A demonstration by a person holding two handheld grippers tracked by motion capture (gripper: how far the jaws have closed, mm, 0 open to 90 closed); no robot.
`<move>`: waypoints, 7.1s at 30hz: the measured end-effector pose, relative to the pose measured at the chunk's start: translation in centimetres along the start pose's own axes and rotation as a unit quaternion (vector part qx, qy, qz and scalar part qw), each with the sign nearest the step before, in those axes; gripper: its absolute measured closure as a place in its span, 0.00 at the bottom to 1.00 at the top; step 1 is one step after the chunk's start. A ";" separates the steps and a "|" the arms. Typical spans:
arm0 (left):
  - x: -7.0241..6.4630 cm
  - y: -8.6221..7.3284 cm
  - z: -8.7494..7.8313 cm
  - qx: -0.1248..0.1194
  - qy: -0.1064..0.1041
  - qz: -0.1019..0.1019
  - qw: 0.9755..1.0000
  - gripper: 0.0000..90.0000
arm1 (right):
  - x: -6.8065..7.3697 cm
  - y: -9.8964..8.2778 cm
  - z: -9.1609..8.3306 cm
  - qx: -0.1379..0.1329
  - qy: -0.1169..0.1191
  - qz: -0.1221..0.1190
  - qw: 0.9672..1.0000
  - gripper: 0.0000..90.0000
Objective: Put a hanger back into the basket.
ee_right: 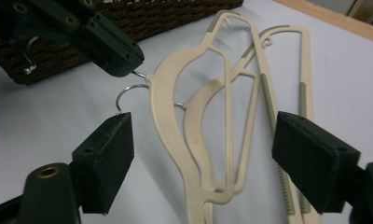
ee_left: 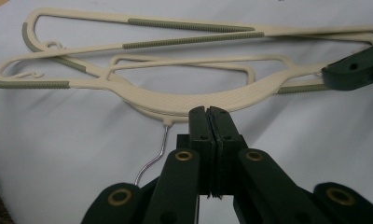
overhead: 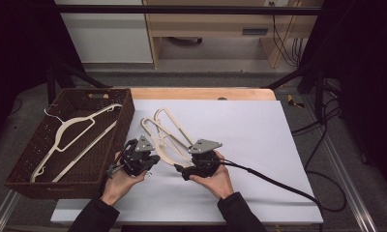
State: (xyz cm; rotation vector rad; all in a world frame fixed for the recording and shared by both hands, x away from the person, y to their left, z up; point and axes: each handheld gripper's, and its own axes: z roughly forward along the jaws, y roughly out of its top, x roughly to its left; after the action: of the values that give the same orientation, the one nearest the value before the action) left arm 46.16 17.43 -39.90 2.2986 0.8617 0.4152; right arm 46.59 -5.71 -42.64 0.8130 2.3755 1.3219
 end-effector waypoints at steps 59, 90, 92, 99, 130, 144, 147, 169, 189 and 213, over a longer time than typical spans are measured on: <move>3.2 -0.8 -6.6 -0.202 -0.001 -0.059 0.978 0.14 | 0.0 0.3 -0.6 0.051 -0.051 -0.121 0.990 0.92; -0.2 0.9 -4.1 -0.170 -0.026 0.027 0.985 0.10 | -3.0 0.4 -8.5 -0.023 0.039 -0.062 0.997 0.97; -0.6 1.3 -3.6 -0.165 -0.037 0.039 0.985 0.12 | -2.7 0.2 -8.4 -0.025 0.056 -0.063 0.996 0.97; -1.4 2.6 -1.6 -0.133 -0.066 0.073 0.986 0.26 | -2.0 -0.2 -8.3 -0.014 0.086 -0.071 0.994 0.97; -3.8 1.9 -1.3 -0.047 -0.127 0.123 0.983 0.92 | -1.4 -1.3 -7.1 -0.011 0.038 -0.079 0.996 0.74; -3.3 1.7 -2.2 -0.075 -0.099 0.059 0.991 0.96 | -2.7 -1.8 -8.4 -0.049 -0.006 -0.032 0.998 0.45; -2.9 1.7 -2.9 -0.090 -0.084 0.046 0.991 0.96 | -3.5 -2.4 -9.3 -0.061 -0.021 -0.008 0.998 0.36; 0.2 3.1 -12.0 -0.184 -0.048 0.012 0.982 0.96 | -8.0 -6.9 -13.8 -0.073 -0.108 0.089 0.987 0.08; 8.0 3.0 -17.1 -0.196 -0.026 -0.016 0.980 0.96 | -8.8 -7.5 -15.9 -0.111 -0.122 0.117 0.979 0.06; 18.2 -2.8 -17.2 -0.141 0.038 -0.077 0.986 0.96 | -8.9 -7.5 -15.5 -0.102 -0.122 0.119 0.980 0.06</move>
State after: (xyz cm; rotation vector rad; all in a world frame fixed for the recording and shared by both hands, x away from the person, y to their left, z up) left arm 49.85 39.20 -27.70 1.9542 0.9452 0.5248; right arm 43.23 -24.70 -40.87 1.1511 1.9648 1.4344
